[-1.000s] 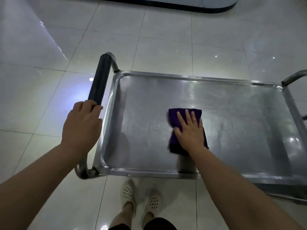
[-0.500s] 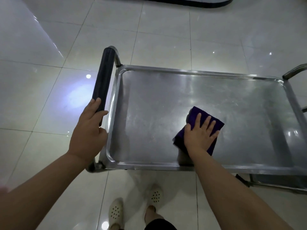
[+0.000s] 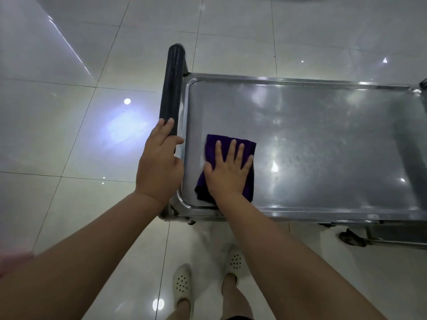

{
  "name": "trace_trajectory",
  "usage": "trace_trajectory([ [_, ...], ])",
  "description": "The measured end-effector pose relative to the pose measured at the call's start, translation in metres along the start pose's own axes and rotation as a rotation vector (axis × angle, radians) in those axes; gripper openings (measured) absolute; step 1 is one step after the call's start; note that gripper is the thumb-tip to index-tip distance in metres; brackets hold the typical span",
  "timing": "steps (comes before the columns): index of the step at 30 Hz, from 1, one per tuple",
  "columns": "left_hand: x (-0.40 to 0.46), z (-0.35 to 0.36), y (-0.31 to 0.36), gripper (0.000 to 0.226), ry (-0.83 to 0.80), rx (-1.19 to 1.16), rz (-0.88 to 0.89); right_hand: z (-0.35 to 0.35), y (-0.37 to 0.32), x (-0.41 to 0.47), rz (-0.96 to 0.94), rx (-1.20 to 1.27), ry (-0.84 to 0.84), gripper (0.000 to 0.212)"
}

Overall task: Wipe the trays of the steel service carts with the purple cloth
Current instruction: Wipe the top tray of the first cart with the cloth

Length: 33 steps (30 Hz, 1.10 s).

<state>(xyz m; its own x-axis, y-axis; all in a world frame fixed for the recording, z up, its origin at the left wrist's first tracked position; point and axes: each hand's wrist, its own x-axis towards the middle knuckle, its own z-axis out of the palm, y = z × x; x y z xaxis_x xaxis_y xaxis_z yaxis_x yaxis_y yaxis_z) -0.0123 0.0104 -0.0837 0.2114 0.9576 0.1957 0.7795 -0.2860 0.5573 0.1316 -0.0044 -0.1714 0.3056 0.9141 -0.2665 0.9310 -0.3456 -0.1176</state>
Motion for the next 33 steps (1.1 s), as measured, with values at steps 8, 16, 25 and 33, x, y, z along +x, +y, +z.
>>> trace_trajectory([
  [8, 0.001, -0.003, 0.006, 0.038, 0.003, -0.005, -0.002, 0.002, 0.000, -0.023, -0.479, -0.103, -0.073, 0.060],
  [16, 0.001, 0.000, 0.011, 0.032, -0.035, 0.073, -0.015, -0.015, 0.106, -0.014, -0.320, -0.039, -0.062, 0.061],
  [25, 0.002, -0.002, 0.014, 0.035, -0.039, 0.065, -0.023, -0.038, 0.229, -0.023, 0.183, 0.001, -0.019, 0.062],
  [33, 0.000, -0.007, 0.012, 0.034, -0.031, 0.003, -0.024, -0.023, 0.184, -0.061, 0.397, -0.029, 0.003, 0.062],
])
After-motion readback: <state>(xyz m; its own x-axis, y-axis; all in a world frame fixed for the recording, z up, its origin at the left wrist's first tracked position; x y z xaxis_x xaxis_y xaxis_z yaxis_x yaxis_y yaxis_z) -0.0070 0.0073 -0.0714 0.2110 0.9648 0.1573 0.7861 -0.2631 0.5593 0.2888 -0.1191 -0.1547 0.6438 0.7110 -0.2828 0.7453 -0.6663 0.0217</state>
